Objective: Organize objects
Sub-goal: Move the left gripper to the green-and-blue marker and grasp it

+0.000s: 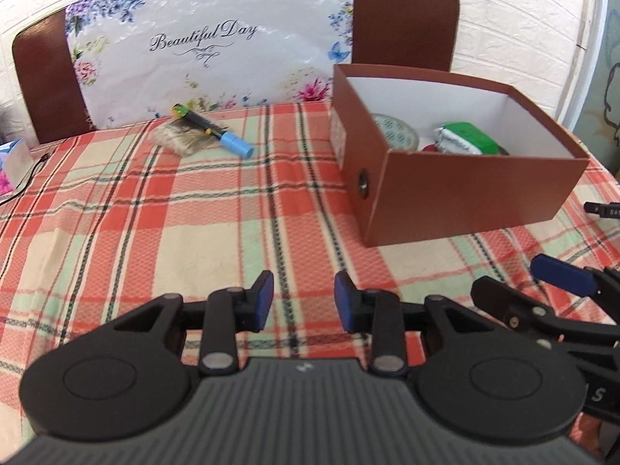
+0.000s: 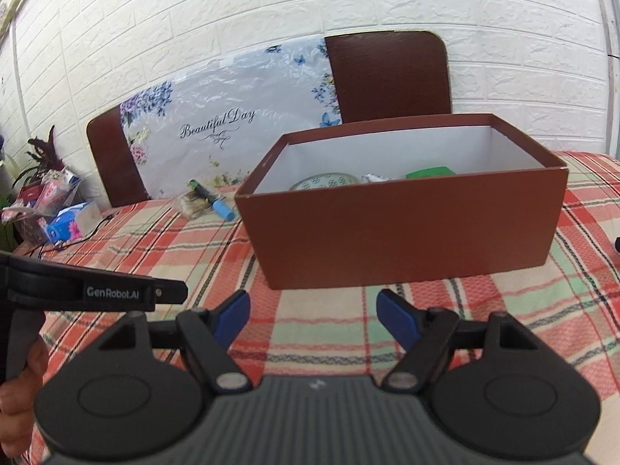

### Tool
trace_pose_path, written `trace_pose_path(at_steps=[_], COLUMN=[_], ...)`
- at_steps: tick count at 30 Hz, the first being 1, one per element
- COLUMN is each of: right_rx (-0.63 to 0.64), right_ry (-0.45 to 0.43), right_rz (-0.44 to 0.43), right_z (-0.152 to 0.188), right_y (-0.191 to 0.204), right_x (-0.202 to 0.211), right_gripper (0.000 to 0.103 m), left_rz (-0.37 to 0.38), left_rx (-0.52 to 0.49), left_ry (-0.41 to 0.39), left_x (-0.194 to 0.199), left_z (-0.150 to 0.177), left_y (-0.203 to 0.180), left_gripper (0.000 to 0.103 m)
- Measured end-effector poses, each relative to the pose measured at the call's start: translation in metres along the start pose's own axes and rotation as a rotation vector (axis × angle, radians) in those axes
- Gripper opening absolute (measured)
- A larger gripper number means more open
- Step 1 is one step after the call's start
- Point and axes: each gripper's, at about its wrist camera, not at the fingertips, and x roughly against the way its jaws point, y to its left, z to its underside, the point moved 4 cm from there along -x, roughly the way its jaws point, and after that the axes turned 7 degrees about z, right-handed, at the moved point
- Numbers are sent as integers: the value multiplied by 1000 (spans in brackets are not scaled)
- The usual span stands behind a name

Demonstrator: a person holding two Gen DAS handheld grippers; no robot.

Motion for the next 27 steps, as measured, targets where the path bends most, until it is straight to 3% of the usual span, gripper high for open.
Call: trace_pose_path(at_steps=[8, 17, 22, 27], right_rx=[24, 140, 227, 329], right_ry=[80, 197, 215, 194], right_rz=[-45, -133, -154, -157], right_z=[10, 27, 28, 25], right_y=[22, 78, 114, 149], right_x=[-13, -42, -60, -84], right_gripper=[75, 75, 75, 75], left_rz=[-39, -132, -213, -235], left_rx=[21, 102, 174, 219], left_ry=[13, 14, 7, -30], left_x=[-7, -15, -24, -24], left_z=[13, 21, 24, 20], left_y=[28, 95, 148, 182], left_gripper=[38, 41, 43, 44])
